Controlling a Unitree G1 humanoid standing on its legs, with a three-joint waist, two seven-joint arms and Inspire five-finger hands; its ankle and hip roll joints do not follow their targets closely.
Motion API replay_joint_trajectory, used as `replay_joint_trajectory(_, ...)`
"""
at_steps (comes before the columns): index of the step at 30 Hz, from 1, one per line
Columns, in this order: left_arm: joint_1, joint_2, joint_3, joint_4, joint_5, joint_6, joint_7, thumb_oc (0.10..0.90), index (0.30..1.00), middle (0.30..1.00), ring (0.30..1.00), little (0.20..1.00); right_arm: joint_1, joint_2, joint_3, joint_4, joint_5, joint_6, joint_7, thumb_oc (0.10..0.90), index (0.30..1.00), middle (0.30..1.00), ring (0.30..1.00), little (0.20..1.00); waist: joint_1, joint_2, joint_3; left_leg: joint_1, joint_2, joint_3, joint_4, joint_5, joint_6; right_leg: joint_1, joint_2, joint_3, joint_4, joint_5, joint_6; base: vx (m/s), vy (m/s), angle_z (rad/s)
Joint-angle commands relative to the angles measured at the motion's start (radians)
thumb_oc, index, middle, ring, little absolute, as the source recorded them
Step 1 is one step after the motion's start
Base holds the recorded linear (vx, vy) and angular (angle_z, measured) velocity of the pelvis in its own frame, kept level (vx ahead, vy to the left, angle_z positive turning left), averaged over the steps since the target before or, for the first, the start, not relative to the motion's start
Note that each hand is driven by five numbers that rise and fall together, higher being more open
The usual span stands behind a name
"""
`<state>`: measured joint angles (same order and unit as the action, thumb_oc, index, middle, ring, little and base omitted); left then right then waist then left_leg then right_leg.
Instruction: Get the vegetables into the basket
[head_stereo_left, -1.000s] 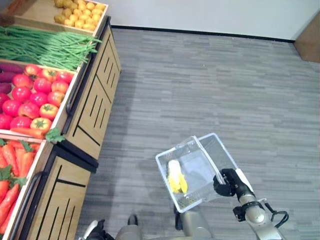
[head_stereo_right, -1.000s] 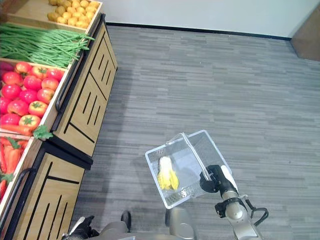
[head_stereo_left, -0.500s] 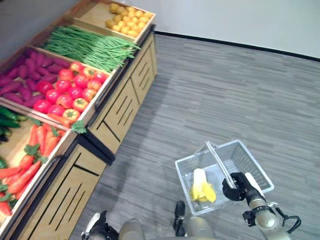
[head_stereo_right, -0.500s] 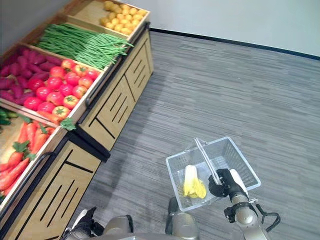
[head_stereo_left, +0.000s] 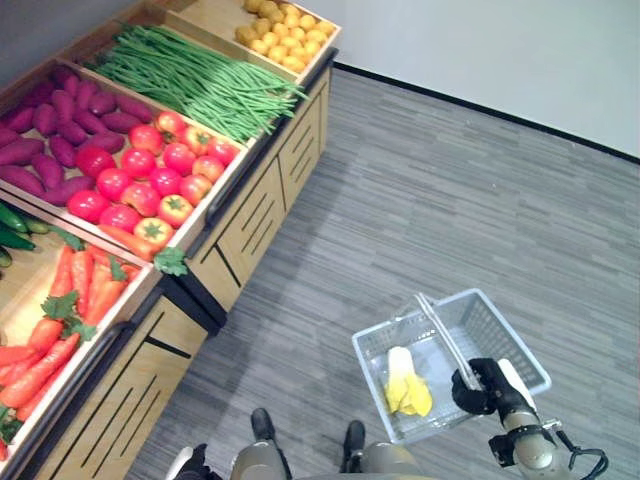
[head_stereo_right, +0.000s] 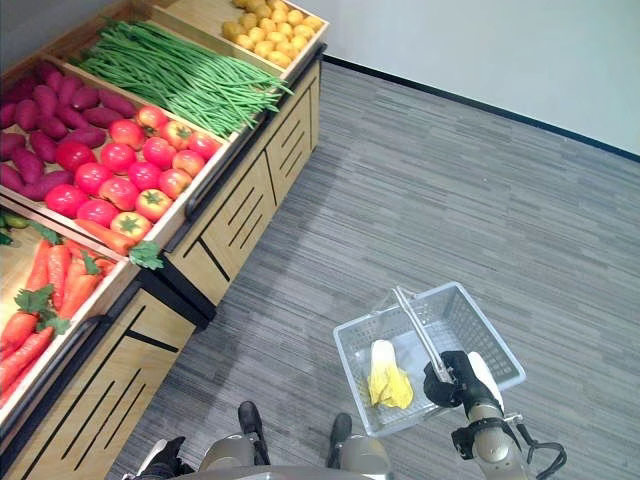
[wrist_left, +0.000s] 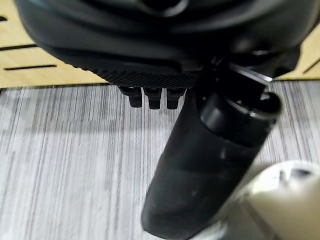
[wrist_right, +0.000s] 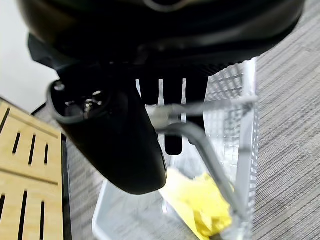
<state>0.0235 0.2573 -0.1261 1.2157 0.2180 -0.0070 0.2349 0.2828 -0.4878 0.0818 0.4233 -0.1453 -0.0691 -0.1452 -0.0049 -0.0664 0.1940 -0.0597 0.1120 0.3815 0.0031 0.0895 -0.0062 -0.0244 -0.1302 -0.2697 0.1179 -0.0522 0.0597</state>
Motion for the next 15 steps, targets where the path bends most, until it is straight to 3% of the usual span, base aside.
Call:
replay_joint_trajectory(1,-0.015,0.051,0.015,-0.007,0.000,-0.014,0.015,0.900,1.000,1.000,1.000,1.000,-0.088,-0.008,-0.032,-0.096,-0.011,-0.075,-0.031,0.400,0.300,0.300,0.300,0.300,0.042,-0.064,-0.034,-0.050,-0.001,-0.023,0.084,-0.061,-0.019,0.062,-0.131,0.059,0.037,0.138,0.132,0.10,0.197,0.18)
replay_joint_trajectory(4,-0.017,0.068,0.023,-0.006,-0.004,-0.009,0.016,0.900,1.000,1.000,1.000,1.000,-0.126,-0.006,-0.003,-0.072,-0.022,-0.075,-0.031,0.400,0.300,0.300,0.300,0.300,0.054,-0.067,-0.026,-0.019,-0.024,-0.047,0.072,-0.087,0.013,0.007,-0.128,0.089,0.191,0.183,0.136,0.10,0.162,0.05)
replay_joint_trajectory(7,-0.017,0.070,0.024,-0.006,-0.005,-0.009,0.015,0.900,1.000,1.000,1.000,1.000,-0.130,-0.005,0.001,-0.073,-0.021,-0.074,-0.027,0.400,0.300,0.300,0.300,0.300,0.053,-0.065,-0.024,-0.007,-0.029,-0.058,0.066,-0.093,0.019,-0.011,-0.120,0.104,0.224,0.187,0.131,0.08,0.074,0.11)
replay_joint_trajectory(9,-0.017,0.072,0.038,0.007,-0.023,-0.011,0.012,0.900,1.000,1.000,1.000,1.000,-0.129,-0.008,0.008,-0.077,-0.018,-0.079,-0.016,0.400,0.300,0.300,0.300,0.300,0.034,-0.049,-0.013,0.044,-0.040,-0.104,0.033,-0.094,0.024,-0.098,-0.045,0.186,0.273,0.156,0.104,0.17,0.066,0.27)
replay_joint_trajectory(12,-0.022,0.070,0.060,0.030,-0.055,-0.017,0.014,0.900,1.000,1.000,1.000,1.000,-0.125,-0.010,0.016,-0.072,-0.008,-0.085,-0.017,0.400,0.300,0.300,0.300,0.300,0.015,-0.038,0.004,0.084,-0.040,-0.158,0.018,-0.103,0.013,-0.157,-0.017,0.230,0.208,0.113,0.089,0.18,-0.045,0.66)
replay_joint_trajectory(14,-0.032,0.067,0.059,0.034,-0.056,-0.019,0.011,0.900,1.000,1.000,1.000,1.000,-0.126,-0.010,0.021,-0.063,0.001,-0.085,-0.014,0.400,0.300,0.300,0.300,0.300,-0.009,-0.042,0.011,0.107,-0.048,-0.203,0.019,-0.117,0.002,-0.196,0.005,0.305,0.100,0.127,0.098,0.18,-0.103,0.70)
replay_joint_trajectory(15,-0.031,0.066,0.059,0.034,-0.056,-0.019,0.011,0.900,1.000,1.000,1.000,1.000,-0.126,-0.011,0.022,-0.062,0.001,-0.085,-0.014,0.400,0.300,0.300,0.300,0.300,-0.011,-0.040,0.013,0.110,-0.046,-0.205,0.021,-0.121,0.002,-0.190,0.006,0.302,0.096,0.126,0.099,0.32,-0.212,0.74)
